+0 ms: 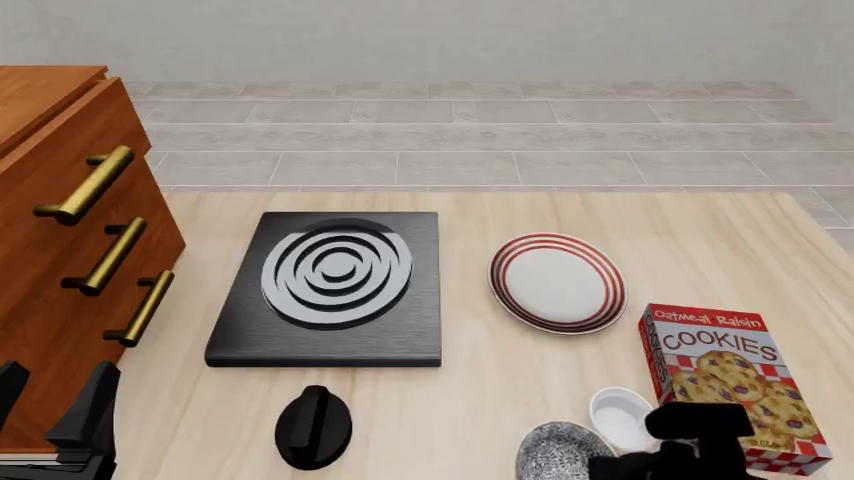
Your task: Pick the akita bowl next to the ramekin and place it on the plate.
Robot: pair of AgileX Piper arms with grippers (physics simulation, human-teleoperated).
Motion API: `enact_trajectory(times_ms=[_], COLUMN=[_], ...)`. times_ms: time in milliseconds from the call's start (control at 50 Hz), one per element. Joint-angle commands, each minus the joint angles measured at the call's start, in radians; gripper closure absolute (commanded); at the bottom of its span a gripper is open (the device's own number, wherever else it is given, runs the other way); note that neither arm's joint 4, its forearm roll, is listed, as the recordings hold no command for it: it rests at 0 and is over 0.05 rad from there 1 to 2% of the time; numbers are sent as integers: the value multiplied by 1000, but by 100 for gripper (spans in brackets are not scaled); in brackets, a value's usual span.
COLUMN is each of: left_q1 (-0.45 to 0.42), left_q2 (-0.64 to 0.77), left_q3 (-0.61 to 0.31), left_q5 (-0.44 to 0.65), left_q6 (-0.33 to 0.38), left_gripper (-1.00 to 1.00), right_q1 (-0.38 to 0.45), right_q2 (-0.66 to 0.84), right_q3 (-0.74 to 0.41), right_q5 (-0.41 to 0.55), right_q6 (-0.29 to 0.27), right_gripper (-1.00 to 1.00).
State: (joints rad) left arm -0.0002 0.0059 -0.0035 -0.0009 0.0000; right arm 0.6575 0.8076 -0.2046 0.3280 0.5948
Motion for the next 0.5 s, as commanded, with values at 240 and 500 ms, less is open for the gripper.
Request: enact_trajectory(times_ms=[240, 500], left_q1=[0, 0], left_q2=[0, 0], left_q3=[0, 0], left_q5=[0, 0], left_q6=[0, 0], left_gripper=[-100, -100], right_q1=[-116, -164], right_q2=[-2, 39], right_q3=[-56, -98], right_q5=[31, 26], right_q6=[-16, -59], right_gripper=[100, 100])
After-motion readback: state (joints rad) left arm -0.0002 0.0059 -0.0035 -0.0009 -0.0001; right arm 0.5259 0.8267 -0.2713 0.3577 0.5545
